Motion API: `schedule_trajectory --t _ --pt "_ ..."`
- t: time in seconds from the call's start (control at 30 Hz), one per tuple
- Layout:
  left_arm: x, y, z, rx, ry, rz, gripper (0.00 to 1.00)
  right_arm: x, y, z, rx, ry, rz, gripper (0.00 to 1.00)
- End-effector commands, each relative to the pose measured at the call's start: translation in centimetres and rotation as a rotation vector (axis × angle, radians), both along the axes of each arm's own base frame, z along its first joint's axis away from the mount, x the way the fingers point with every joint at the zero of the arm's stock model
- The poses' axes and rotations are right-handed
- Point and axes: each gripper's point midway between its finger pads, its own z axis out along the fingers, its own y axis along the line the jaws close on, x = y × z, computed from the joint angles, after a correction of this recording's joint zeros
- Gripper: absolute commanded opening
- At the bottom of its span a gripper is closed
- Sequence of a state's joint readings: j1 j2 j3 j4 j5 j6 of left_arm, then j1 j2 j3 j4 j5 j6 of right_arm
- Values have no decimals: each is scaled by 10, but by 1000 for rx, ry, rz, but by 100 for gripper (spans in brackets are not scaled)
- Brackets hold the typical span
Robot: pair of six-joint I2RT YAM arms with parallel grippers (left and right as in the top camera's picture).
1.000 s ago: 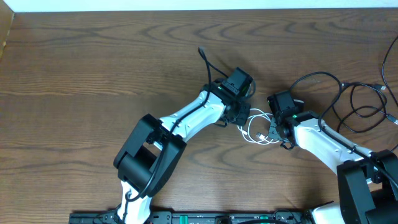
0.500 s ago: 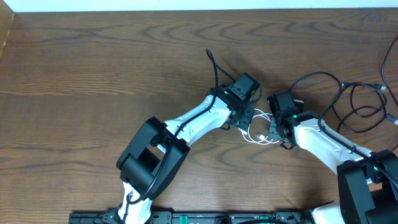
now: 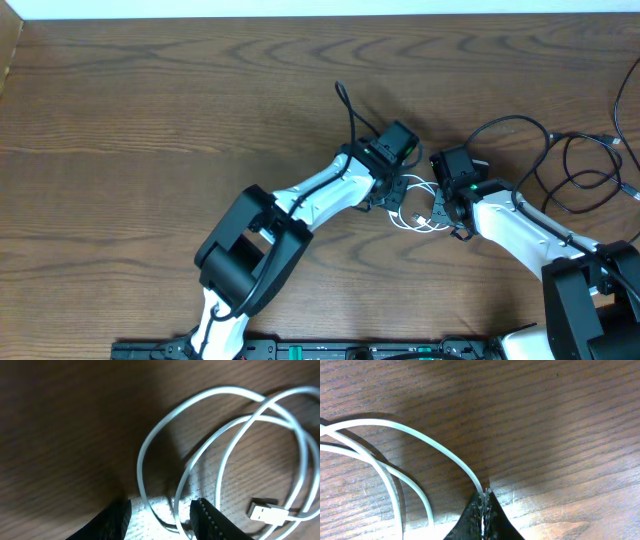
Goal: Untangle cables
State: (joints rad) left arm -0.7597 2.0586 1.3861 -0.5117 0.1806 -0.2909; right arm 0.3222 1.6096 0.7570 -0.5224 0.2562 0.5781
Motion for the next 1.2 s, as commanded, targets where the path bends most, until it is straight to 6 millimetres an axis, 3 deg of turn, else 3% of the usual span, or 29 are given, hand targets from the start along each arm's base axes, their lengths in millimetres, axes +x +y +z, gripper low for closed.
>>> schedule_trajectory --t 0.0,0.27,0.4,0.73,1.1,1.17 --pt "-8 3 -18 44 22 -14 44 -16 1 -15 7 62 -9 1" --pt "7 62 -24 339 -84 52 43 -17 -1 -15 -1 67 -11 1" --pt "9 89 -22 454 -100 72 43 -24 -16 -14 -57 78 -81 1" --pt "19 134 -22 510 -31 165 39 -42 -49 -12 -120 136 -219 1" --pt "29 194 -21 543 70 341 38 -47 -90 -12 -112 148 -397 1" --pt "30 201 -21 546 83 358 34 -48 -97 -12 -110 150 -428 1"
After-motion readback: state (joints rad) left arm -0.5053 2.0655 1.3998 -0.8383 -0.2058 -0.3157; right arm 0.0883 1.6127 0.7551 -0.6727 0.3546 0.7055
